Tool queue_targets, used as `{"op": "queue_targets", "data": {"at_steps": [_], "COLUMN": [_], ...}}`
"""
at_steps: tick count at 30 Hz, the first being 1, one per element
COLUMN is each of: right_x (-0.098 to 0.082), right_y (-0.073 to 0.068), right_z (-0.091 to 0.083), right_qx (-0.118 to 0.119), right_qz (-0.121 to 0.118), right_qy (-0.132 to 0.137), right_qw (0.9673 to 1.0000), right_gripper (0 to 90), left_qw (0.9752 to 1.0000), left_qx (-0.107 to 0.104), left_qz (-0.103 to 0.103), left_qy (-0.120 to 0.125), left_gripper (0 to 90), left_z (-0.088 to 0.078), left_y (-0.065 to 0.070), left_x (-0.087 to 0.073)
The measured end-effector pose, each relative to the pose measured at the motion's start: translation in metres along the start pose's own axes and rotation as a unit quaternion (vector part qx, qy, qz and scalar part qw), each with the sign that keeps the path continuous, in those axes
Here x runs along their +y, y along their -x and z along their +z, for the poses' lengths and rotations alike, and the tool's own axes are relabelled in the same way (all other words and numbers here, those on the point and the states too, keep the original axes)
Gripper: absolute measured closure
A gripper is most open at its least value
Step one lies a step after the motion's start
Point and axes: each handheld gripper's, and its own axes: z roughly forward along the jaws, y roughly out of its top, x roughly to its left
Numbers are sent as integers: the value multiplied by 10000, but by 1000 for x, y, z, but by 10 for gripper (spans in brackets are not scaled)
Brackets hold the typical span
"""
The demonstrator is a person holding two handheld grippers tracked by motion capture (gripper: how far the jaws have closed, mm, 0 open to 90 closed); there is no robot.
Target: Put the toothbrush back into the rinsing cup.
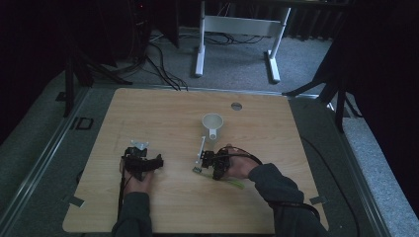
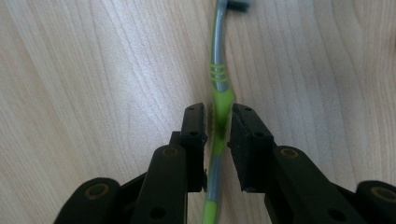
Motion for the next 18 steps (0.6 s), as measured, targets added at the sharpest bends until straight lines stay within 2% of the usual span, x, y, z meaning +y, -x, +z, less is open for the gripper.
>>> {"op": "queue_targets", "data": {"at_steps": [18], "right_x": [1], "right_y": [1], "right_z": [8], "right_qx": [-84], "right_qz": [-3], "right_qy": [-111], "right_qw": [9999], "right_gripper": [781], "left_qw": [10000], "left_qx": [-1], "left_qz": [-1], "left_qy": [1], "left_gripper": [89], "left_z": [0], "left_y": [0], "left_x": [0]}}
